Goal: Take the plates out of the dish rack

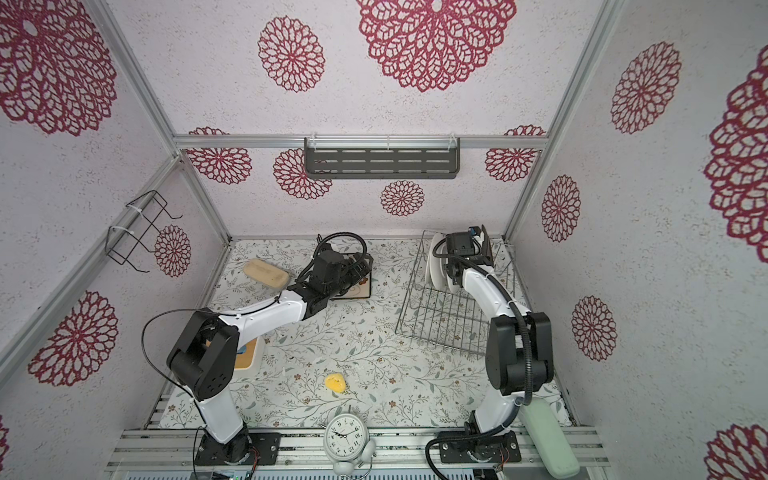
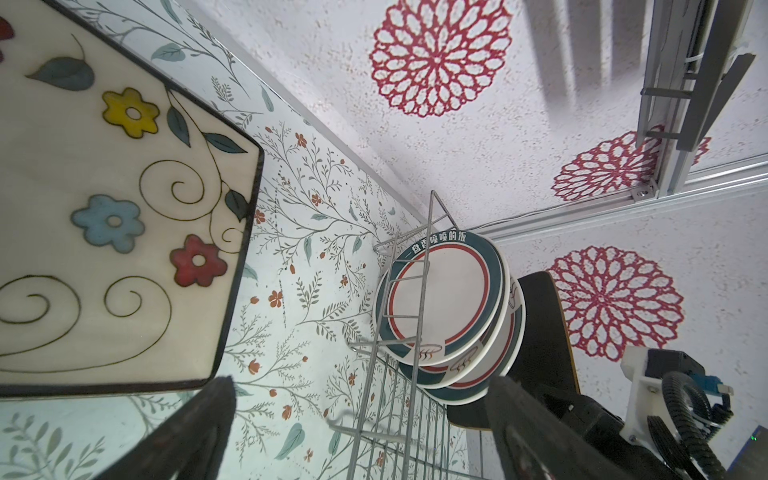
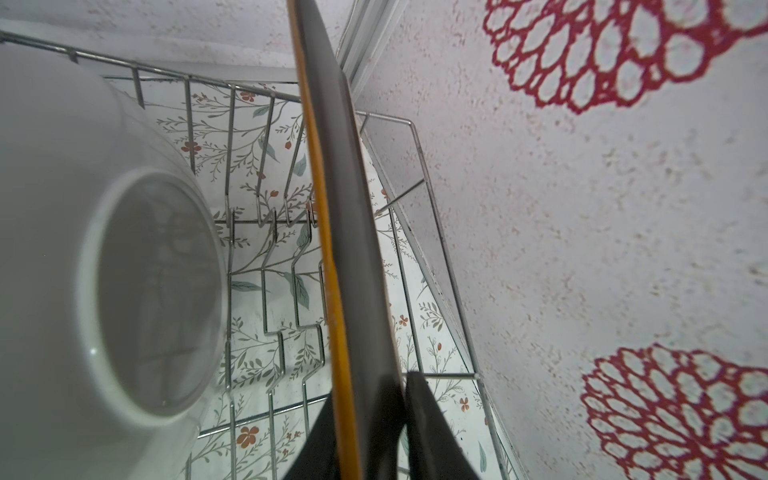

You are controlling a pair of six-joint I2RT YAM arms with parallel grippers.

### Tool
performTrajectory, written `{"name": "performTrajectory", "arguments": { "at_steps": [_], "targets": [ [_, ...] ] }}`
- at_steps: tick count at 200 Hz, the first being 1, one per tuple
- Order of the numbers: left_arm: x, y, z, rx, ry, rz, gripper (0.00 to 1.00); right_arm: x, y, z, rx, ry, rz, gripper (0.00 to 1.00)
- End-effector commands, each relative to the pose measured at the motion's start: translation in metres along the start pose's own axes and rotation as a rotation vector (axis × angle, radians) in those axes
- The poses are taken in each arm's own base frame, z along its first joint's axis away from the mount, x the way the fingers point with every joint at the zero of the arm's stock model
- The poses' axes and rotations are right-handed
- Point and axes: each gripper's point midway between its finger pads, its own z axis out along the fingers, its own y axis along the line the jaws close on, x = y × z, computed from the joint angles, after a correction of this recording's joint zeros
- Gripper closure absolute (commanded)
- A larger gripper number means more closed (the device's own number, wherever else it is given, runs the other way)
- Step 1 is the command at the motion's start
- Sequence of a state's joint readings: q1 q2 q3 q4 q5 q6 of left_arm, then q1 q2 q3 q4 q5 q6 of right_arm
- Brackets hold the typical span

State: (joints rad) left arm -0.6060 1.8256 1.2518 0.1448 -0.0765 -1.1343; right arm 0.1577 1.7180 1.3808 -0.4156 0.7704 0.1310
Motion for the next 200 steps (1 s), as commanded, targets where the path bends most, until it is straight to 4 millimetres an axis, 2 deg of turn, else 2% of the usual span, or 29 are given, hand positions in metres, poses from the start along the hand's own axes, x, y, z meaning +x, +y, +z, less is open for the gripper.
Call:
{"name": "performTrajectory", "arguments": {
  "at_steps": [1,200],
  "targets": [
    [-0.0107,-0.0116,-0.0104,0.034,-0.028,0.002,0.02,-0.0108,-0.0096,-0.0046,0.022,-0.033,0.029,0.76],
    [-0.0081,-0.0118,-0.0093,0.039,-0.023,-0.009,0.02,-0.0046,-0.0118,-0.0045,0.040,-0.026,0.025,0.88]
  ]
}}
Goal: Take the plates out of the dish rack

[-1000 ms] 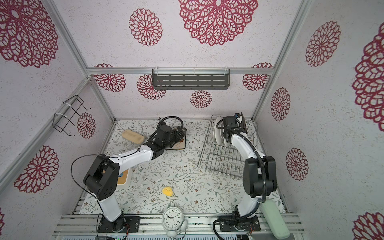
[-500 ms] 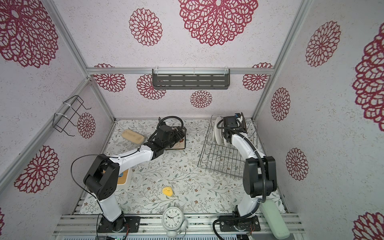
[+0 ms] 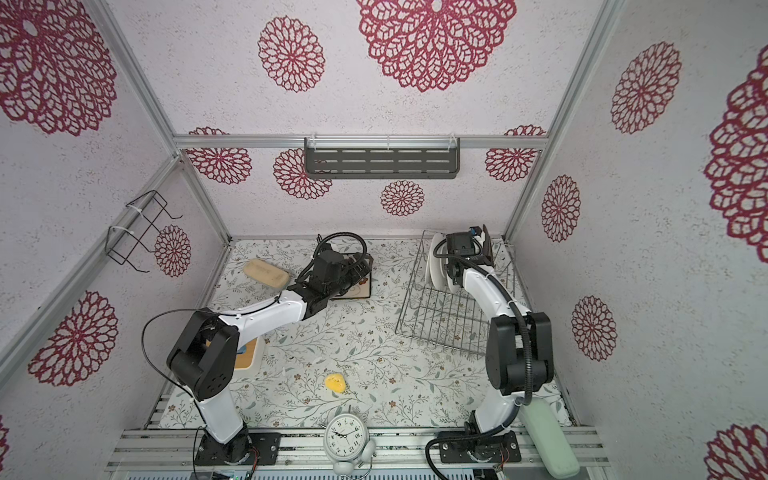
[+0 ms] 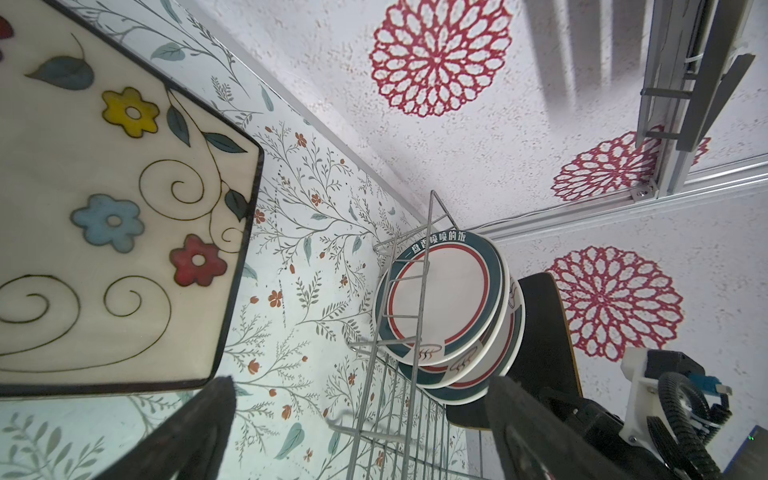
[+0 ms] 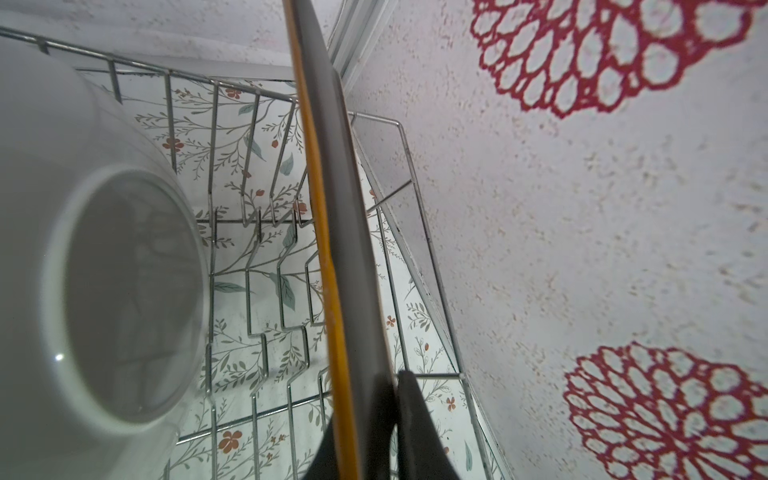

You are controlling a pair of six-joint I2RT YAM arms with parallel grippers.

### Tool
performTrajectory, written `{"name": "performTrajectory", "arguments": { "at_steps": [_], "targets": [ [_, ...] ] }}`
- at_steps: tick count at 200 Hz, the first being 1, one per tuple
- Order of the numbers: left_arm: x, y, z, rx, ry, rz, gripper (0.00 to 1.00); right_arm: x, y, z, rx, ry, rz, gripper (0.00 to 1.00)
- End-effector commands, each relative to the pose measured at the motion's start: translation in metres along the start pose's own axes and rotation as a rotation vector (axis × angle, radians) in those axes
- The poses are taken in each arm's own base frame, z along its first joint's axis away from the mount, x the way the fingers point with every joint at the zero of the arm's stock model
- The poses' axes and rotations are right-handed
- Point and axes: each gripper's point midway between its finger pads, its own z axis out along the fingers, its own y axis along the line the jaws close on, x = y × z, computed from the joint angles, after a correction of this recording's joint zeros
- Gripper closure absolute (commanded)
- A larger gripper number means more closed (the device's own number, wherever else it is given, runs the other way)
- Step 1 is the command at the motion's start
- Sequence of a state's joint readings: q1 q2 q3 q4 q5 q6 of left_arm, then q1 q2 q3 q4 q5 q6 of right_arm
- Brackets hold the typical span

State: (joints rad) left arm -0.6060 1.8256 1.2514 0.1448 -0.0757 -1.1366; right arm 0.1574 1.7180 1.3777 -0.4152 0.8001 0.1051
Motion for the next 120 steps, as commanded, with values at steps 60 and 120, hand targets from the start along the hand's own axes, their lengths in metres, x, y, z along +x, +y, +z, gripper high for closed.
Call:
{"name": "performTrajectory", "arguments": {
  "at_steps": [60,120],
  "targets": [
    [-0.0079,-0.0136,-0.0095,0.044,-0.025,-0.008,0.02,-0.0001,-0.0062,-0.0025,0.017,-0.017,0.059,0.97],
    [-0.0068,-0.0157,-0.0111,0.045,-0.028,-0.006,0.02,-0.0021,-0.0112,-0.0058,0.029,-0.024,0.077,1.00]
  ]
}}
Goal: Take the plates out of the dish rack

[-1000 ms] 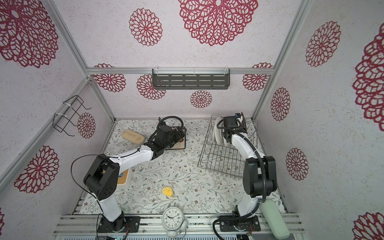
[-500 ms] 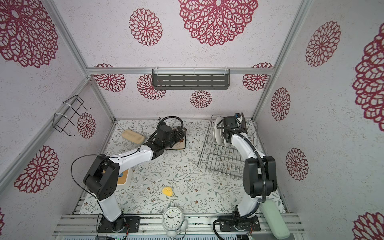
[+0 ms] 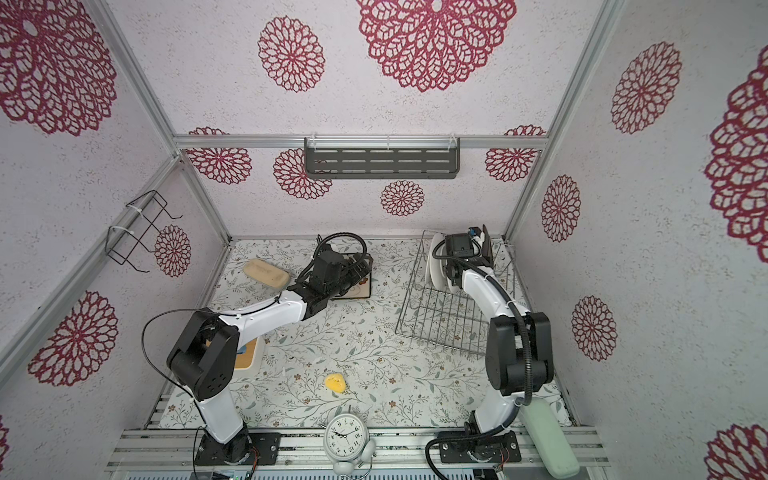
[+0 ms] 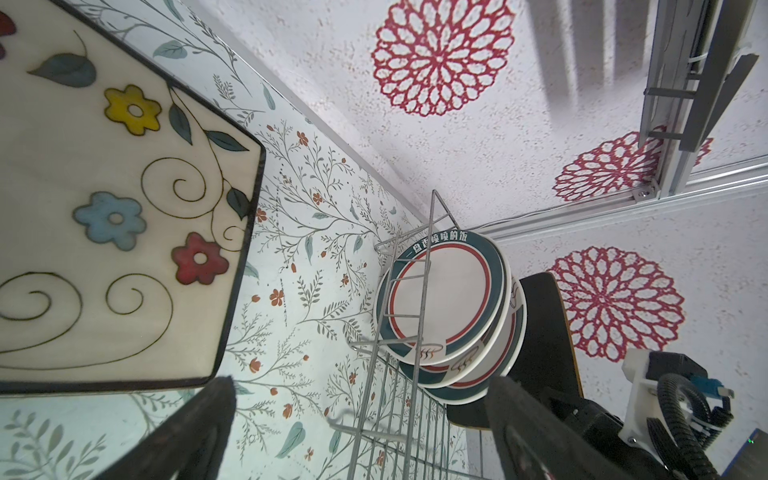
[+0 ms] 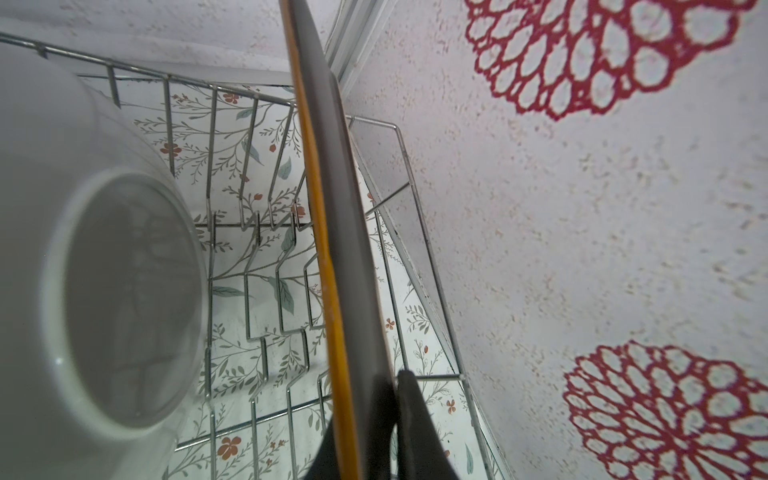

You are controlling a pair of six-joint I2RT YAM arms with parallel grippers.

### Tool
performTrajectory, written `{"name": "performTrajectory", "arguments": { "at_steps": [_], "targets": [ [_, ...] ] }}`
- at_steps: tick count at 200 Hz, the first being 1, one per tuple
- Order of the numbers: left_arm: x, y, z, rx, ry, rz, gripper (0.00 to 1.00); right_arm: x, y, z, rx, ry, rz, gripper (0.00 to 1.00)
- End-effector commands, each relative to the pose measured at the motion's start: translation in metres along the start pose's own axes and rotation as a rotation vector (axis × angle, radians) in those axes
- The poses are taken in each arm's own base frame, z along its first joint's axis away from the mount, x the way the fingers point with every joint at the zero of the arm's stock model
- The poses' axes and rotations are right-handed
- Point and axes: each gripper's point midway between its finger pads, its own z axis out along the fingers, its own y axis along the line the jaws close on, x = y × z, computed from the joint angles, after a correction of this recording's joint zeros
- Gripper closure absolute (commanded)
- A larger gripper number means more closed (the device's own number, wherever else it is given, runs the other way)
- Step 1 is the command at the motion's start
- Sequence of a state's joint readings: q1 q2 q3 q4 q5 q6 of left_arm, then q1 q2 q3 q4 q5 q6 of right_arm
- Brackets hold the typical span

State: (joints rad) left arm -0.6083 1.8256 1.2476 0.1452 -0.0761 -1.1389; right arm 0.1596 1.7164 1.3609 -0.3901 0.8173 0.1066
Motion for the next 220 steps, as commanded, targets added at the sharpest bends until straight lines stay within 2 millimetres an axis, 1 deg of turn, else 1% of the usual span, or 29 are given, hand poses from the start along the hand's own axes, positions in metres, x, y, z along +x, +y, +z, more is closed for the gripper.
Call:
{"name": "performTrajectory", "arguments": {
  "at_steps": [1,63,117,166,220],
  "targets": [
    [-0.008,-0.017,-0.011,0.047,-0.031,-0.004,0.02,-0.003,-0.011,-0.007,0.015,-0.015,0.069,1.00],
    [-0.008,-0.019,-0.014,0.046,-0.037,0.001,0.02,-0.016,-0.024,-0.015,0.040,-0.063,0.090,1.00],
    [-0.009,-0.020,-0.015,0.049,-0.039,0.005,0.02,-0.026,-0.031,-0.021,0.049,-0.096,0.107,1.00],
    [-0.010,-0.021,-0.016,0.050,-0.042,0.006,0.02,-0.039,-0.041,-0.033,0.045,-0.144,0.130,1.00],
    [-0.009,-0.022,-0.016,0.052,-0.038,0.007,0.02,-0.047,-0.049,-0.041,0.055,-0.175,0.132,1.00]
  ]
}}
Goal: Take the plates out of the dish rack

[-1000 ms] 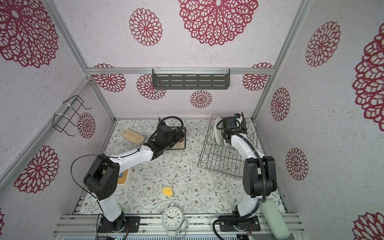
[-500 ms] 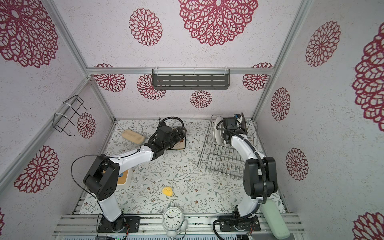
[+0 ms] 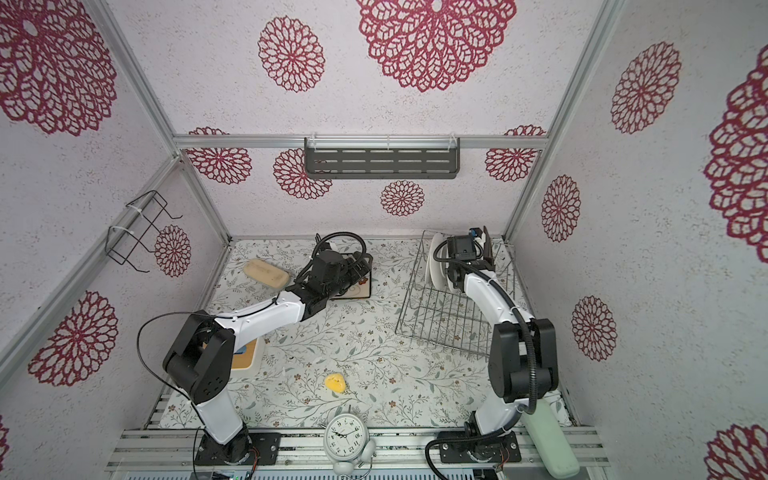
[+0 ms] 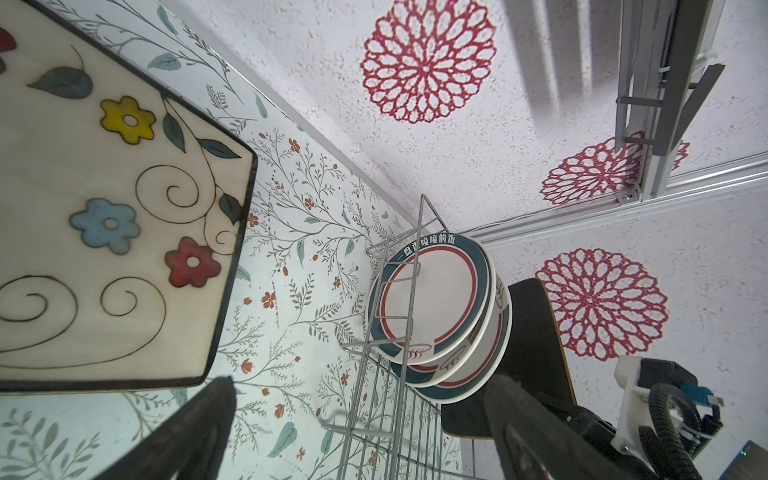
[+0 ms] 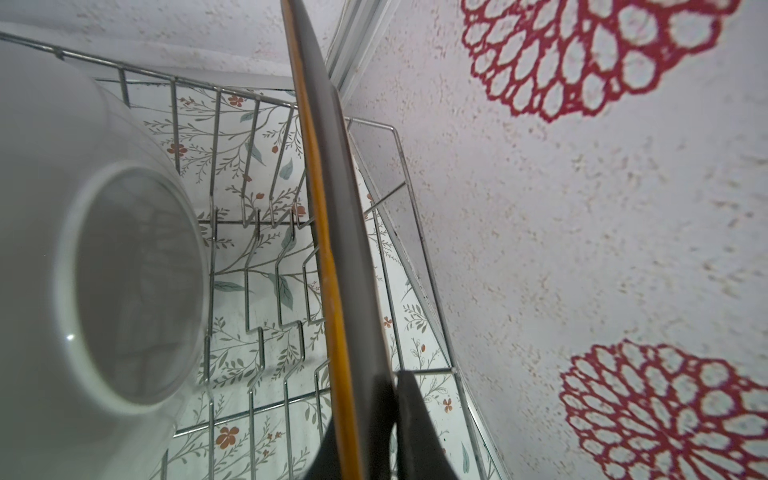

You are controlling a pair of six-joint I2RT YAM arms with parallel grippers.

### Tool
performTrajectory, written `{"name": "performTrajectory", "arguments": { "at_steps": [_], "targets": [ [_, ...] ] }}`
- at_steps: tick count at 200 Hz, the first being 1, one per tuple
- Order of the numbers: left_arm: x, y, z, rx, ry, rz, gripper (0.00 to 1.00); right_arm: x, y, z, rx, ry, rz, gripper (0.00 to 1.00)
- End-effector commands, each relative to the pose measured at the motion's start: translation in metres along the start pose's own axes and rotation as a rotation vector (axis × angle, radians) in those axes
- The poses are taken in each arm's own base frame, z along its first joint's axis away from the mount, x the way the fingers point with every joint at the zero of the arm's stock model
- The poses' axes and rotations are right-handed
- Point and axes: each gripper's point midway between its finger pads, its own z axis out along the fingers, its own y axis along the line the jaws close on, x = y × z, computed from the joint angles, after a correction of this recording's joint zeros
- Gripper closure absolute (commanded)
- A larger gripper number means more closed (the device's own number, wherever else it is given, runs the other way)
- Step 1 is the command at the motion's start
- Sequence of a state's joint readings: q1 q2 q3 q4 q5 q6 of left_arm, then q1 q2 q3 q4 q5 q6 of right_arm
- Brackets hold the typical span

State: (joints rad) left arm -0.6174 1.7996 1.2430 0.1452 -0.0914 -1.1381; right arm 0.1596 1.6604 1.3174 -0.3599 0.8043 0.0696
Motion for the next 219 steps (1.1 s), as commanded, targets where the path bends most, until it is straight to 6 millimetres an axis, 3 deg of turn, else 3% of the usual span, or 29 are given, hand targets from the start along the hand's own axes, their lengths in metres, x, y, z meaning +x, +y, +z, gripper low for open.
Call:
{"name": "performTrajectory", "arguments": {
  "at_steps": [1,219],
  "targets": [
    [-0.006,-0.013,-0.007,0.035,-0.021,0.004,0.02,-0.046,-0.041,-0.032,0.073,-0.148,0.134,1.00],
    [-0.002,-0.011,-0.009,0.036,-0.018,0.003,0.02,-0.068,-0.073,-0.068,0.172,-0.262,0.182,1.00]
  ]
}}
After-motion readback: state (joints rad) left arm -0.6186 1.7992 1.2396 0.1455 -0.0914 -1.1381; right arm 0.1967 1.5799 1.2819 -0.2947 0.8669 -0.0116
